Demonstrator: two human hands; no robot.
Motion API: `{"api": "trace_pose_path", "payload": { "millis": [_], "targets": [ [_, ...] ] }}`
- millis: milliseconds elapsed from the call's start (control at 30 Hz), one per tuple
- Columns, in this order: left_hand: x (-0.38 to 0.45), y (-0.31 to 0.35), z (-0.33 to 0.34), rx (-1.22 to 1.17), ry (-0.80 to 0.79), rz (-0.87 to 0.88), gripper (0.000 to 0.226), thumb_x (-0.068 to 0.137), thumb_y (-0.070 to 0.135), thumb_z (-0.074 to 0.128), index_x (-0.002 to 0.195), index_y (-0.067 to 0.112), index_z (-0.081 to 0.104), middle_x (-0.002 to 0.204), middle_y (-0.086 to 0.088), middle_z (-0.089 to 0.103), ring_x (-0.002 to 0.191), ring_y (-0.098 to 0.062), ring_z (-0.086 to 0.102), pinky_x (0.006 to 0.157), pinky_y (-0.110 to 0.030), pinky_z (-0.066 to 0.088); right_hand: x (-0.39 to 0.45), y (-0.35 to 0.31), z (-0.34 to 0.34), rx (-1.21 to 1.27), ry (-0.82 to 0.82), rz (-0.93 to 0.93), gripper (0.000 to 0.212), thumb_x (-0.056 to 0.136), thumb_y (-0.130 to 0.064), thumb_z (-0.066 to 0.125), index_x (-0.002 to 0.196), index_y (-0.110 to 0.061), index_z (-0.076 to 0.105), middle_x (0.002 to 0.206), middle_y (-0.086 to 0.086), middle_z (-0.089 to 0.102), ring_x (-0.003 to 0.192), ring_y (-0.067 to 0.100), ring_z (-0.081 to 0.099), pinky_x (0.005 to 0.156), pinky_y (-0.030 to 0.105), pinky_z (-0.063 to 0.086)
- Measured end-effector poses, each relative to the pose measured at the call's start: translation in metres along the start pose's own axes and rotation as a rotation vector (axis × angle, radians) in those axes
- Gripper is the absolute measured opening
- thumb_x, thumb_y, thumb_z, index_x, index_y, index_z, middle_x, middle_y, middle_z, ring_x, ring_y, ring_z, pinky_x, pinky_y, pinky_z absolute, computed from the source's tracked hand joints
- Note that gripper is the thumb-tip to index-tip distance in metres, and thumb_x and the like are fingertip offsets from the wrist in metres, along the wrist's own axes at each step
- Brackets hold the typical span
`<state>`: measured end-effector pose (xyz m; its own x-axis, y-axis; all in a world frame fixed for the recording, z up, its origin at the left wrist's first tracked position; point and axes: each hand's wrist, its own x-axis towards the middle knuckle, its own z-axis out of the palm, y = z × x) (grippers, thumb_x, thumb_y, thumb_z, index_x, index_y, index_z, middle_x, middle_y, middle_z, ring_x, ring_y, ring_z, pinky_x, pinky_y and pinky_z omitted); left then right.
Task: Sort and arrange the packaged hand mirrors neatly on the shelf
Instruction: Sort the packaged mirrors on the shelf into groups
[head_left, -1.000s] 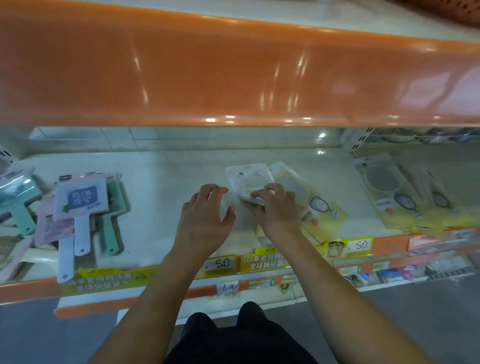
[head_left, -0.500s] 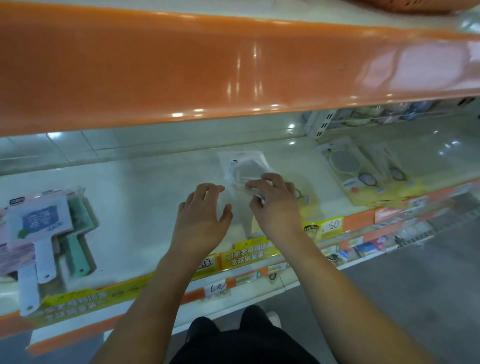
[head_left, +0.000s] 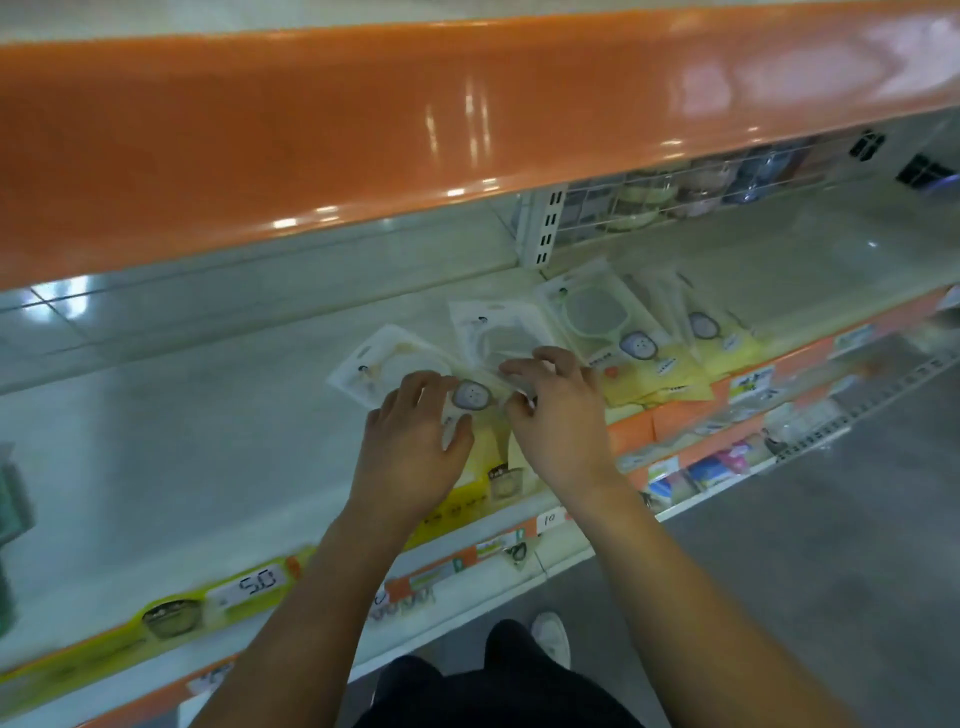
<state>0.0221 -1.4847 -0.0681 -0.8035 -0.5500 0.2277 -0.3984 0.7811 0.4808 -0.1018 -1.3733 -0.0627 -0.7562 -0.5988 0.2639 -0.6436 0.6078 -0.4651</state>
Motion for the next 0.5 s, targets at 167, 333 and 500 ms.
{"api": "trace_pose_path", "payload": {
  "millis": [167, 333, 500],
  "targets": [
    [0.025, 0.053, 0.031, 0.025, -0.033, -0.004, 0.043, 0.085, 0.039, 0.046, 0.12, 0.017, 0.057, 0.121, -0.002, 0.055, 0.101, -0.027, 0.059, 0.079, -0.042, 0.048, 0.022, 0.056, -0.022, 0.022, 0.009, 0.039, 0.039, 0.074, -0.018, 0.058, 0.109, -0.026, 0.072, 0.123, 0.01, 0.059, 0.119, 0.029, 0.054, 0.095, 0.045, 0.04],
    [0.049, 0.098, 0.063, 0.036, -0.037, -0.007, 0.048, 0.085, 0.044, 0.041, 0.12, 0.016, 0.057, 0.121, -0.003, 0.055, 0.101, -0.027, 0.06, 0.079, -0.04, 0.048, 0.052, 0.11, -0.04, 0.051, 0.023, 0.091, 0.04, 0.072, -0.027, 0.054, 0.108, -0.028, 0.071, 0.124, 0.009, 0.06, 0.114, 0.032, 0.056, 0.092, 0.043, 0.042],
    [0.063, 0.13, 0.084, 0.029, -0.043, -0.034, 0.046, 0.086, 0.043, 0.043, 0.122, 0.016, 0.056, 0.122, -0.002, 0.053, 0.104, -0.027, 0.058, 0.081, -0.044, 0.05, 0.071, 0.148, -0.055, 0.035, -0.004, 0.11, 0.04, 0.075, -0.034, 0.055, 0.112, -0.033, 0.069, 0.128, 0.004, 0.057, 0.114, 0.035, 0.055, 0.091, 0.044, 0.043]
  ]
}}
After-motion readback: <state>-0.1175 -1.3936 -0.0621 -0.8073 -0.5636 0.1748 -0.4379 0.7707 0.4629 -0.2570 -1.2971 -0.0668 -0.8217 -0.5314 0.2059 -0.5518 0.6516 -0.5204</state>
